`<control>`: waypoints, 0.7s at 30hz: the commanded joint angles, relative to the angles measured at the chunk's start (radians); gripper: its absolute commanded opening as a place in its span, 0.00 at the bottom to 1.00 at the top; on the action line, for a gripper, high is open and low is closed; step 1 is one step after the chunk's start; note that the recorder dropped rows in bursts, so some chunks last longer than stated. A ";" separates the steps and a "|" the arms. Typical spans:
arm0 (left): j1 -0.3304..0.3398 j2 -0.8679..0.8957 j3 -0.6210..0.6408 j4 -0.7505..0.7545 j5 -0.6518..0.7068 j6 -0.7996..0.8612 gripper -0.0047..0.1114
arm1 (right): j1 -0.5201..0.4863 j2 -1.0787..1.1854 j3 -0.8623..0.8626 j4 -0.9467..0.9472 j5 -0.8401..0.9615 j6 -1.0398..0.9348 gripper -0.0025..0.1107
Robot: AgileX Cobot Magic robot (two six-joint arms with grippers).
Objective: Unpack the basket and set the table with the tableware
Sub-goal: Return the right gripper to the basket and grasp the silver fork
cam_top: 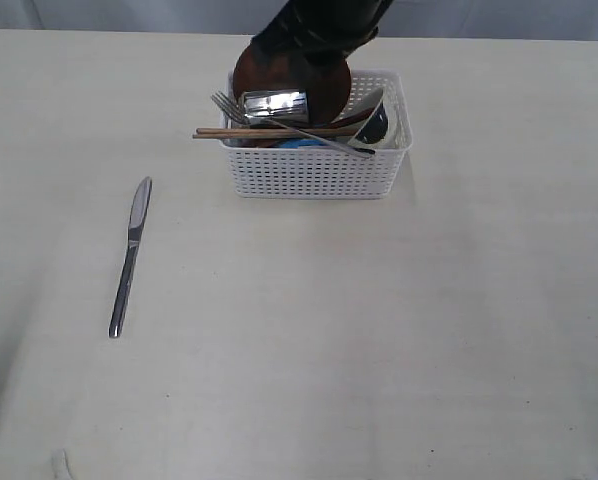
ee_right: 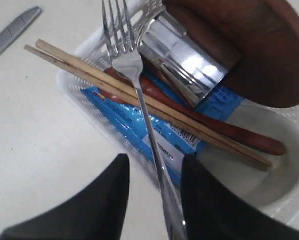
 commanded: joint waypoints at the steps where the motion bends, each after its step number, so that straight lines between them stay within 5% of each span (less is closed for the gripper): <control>1: 0.001 -0.004 0.003 -0.004 -0.011 0.001 0.04 | -0.007 0.061 -0.001 0.015 -0.019 -0.098 0.33; 21: 0.001 -0.004 0.003 -0.004 -0.011 0.001 0.04 | -0.007 0.122 -0.013 0.119 -0.093 -0.244 0.33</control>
